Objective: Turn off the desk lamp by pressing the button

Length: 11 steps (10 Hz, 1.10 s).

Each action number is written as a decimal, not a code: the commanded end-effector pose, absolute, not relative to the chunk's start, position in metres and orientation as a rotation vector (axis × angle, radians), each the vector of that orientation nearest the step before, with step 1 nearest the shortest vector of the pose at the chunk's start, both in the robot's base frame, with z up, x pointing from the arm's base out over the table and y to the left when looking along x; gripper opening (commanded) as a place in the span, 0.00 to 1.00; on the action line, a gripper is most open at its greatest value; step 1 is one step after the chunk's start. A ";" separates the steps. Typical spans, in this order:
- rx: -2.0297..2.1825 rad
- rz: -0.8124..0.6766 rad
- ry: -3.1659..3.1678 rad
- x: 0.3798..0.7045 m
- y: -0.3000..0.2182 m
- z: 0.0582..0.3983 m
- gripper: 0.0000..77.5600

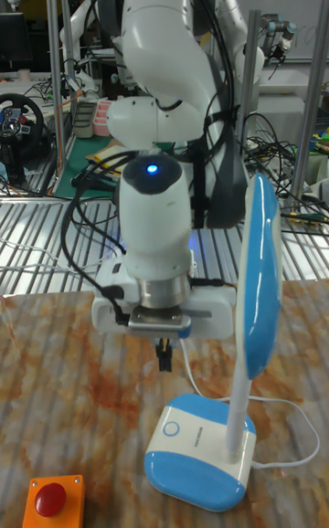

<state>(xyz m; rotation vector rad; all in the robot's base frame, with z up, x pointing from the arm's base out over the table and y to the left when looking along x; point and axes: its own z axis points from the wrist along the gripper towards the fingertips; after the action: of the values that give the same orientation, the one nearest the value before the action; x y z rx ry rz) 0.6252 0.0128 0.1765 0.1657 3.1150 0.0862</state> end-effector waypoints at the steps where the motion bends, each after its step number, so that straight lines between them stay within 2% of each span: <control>1: 0.147 -0.002 3.151 0.588 0.012 0.203 0.00; 5: 0.121 -0.001 3.169 0.569 -0.012 0.205 0.00; 11: 0.129 -0.003 3.174 0.568 -0.014 0.205 0.00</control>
<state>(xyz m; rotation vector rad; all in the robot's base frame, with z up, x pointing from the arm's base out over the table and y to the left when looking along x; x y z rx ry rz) 0.5682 -0.0130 0.2036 0.1348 3.1740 -0.0038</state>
